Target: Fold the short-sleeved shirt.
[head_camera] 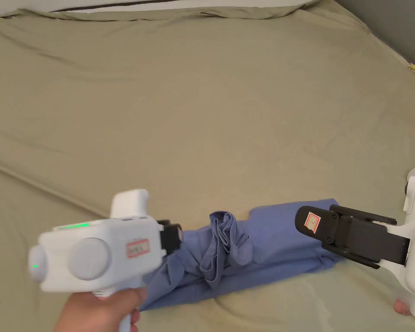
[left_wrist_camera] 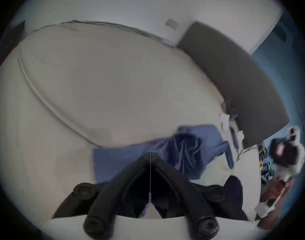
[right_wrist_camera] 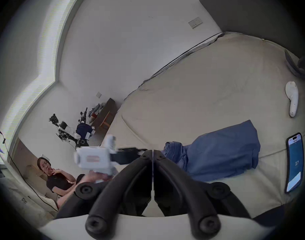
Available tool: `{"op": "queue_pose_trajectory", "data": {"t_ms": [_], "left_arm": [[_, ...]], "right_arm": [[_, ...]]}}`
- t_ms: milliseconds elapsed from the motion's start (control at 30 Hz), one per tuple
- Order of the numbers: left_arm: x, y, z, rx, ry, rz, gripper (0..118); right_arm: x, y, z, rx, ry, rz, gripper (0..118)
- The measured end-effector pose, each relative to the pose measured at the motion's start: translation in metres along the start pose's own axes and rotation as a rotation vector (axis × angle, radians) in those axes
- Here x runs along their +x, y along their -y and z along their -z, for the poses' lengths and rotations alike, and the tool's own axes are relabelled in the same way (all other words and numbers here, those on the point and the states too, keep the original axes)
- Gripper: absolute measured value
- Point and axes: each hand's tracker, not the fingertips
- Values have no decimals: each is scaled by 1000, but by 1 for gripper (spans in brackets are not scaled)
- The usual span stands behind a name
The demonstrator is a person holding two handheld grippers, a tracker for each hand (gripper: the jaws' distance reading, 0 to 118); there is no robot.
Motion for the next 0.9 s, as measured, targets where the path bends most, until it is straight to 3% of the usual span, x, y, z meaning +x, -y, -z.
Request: {"op": "queue_pose_trajectory", "data": {"t_ms": [100, 200, 367, 433, 533, 633, 667, 700, 733, 767, 833, 900], "left_arm": [[31, 20, 53, -127, 254, -94, 0], [83, 34, 93, -142, 275, 9, 0], [134, 35, 128, -214, 291, -15, 0], [134, 28, 118, -204, 285, 5, 0], [107, 15, 65, -125, 479, -21, 0], [45, 6, 5, -41, 563, -69, 1], [18, 7, -8, -25, 561, -102, 19], [-5, 8, -17, -23, 552, -123, 57], [-30, 5, -23, -33, 509, -117, 104], [-52, 8, -27, -45, 426, -89, 118], [-92, 2, -31, 21, 333, -60, 118], [-112, 4, -29, -29, 290, -93, 118]], "right_arm": [[-6, 1, -2, -2, 7, -20, 3], [-6, 2, -7, -15, 20, -36, 3], [-9, 5, -10, -26, 37, -36, 3], [-11, 6, -11, -25, 34, -36, 3], [-14, 6, -11, -24, 6, -34, 3], [-17, 2, -10, -24, -22, -38, 3], [-18, 1, -8, -23, -32, -38, 3], [-16, -1, -7, -22, -41, -35, 3], [-16, -3, -4, -23, -49, -32, 3], [-17, -4, -2, -25, -57, -31, 3], [-19, -4, 3, -26, -64, -31, 3], [-22, -4, 7, -31, -78, -32, 3]]}}
